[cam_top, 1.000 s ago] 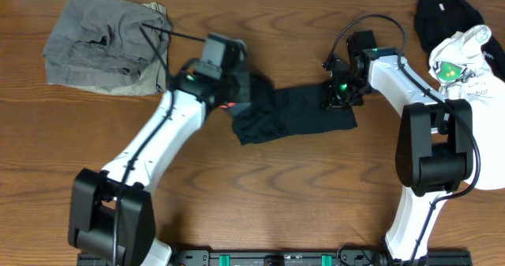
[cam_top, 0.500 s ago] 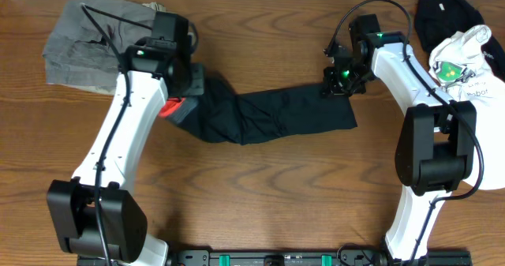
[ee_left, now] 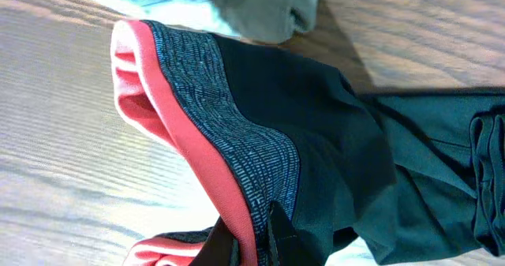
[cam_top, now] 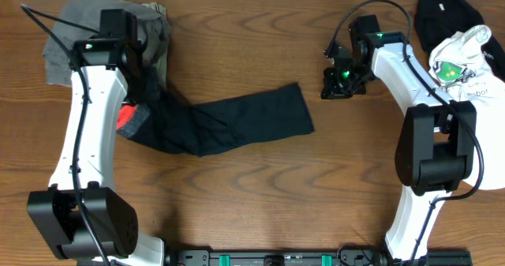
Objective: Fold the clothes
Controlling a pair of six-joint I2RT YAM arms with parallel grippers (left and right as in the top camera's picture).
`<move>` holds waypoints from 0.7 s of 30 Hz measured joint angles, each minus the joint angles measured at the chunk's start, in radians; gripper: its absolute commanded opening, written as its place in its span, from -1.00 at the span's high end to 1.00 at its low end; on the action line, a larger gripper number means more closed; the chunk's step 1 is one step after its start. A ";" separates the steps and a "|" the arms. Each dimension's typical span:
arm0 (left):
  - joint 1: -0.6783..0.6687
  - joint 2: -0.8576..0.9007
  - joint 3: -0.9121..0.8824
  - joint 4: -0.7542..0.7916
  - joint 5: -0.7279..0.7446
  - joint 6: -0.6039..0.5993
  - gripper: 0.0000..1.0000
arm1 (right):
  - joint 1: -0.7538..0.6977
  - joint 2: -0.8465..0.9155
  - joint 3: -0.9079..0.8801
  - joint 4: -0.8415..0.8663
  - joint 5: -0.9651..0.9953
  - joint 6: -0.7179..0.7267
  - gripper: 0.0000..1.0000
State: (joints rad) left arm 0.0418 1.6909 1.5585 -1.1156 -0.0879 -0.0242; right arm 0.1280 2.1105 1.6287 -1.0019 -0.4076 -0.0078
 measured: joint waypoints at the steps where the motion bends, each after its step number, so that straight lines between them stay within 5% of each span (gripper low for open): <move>1: -0.002 0.000 0.000 0.001 -0.002 0.002 0.88 | 0.000 0.000 0.000 -0.001 0.000 0.000 0.94; 21: -0.149 0.000 0.002 0.098 0.105 0.002 0.88 | 0.110 0.010 -0.101 0.224 -0.018 0.000 0.97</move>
State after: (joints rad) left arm -0.1074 1.6909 1.5604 -1.0172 0.0170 -0.0219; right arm 0.2382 2.1204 1.5276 -0.7776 -0.4252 -0.0082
